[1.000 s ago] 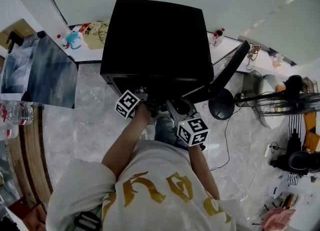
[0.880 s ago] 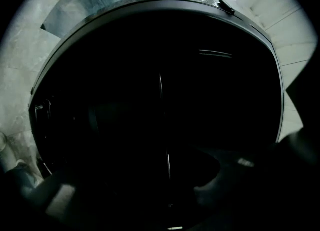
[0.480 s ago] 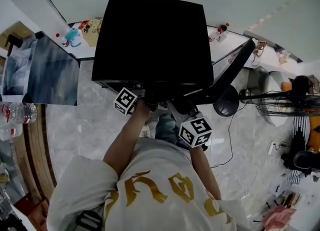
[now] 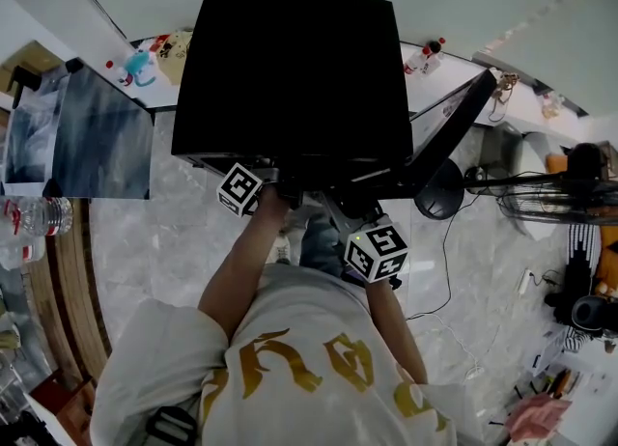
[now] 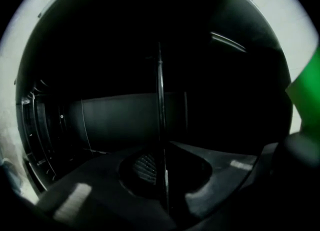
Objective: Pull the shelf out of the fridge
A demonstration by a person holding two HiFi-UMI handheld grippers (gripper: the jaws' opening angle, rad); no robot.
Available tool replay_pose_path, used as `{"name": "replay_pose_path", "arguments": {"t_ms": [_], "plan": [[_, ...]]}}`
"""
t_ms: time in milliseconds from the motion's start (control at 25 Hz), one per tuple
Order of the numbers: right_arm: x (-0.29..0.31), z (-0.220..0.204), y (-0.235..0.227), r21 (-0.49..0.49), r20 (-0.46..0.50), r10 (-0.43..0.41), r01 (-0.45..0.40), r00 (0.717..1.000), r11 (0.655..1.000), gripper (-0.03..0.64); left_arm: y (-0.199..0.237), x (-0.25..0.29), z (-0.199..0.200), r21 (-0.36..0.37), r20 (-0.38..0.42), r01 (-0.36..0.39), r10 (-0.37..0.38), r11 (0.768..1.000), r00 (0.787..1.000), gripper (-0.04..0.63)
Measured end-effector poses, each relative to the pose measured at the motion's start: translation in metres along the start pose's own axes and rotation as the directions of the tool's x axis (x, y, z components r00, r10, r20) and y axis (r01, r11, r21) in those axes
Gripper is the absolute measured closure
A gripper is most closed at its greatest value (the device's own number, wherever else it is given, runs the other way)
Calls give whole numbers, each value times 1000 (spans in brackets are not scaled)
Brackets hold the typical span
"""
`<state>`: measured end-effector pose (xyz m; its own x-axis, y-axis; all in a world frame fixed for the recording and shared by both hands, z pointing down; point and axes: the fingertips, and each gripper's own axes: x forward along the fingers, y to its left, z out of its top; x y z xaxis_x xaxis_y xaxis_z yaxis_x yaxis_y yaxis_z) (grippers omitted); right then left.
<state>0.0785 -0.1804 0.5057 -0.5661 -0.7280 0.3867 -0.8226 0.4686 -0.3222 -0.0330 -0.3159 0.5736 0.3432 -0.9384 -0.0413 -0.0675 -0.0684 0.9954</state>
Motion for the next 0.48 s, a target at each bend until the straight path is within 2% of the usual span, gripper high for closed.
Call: {"name": "replay_pose_path", "arguments": {"t_ms": [480], "plan": [[-5, 0, -3, -1, 20, -19, 19, 1000, 1000, 514, 2, -17, -5, -57, -8, -21, 21, 998, 1000, 581]]}}
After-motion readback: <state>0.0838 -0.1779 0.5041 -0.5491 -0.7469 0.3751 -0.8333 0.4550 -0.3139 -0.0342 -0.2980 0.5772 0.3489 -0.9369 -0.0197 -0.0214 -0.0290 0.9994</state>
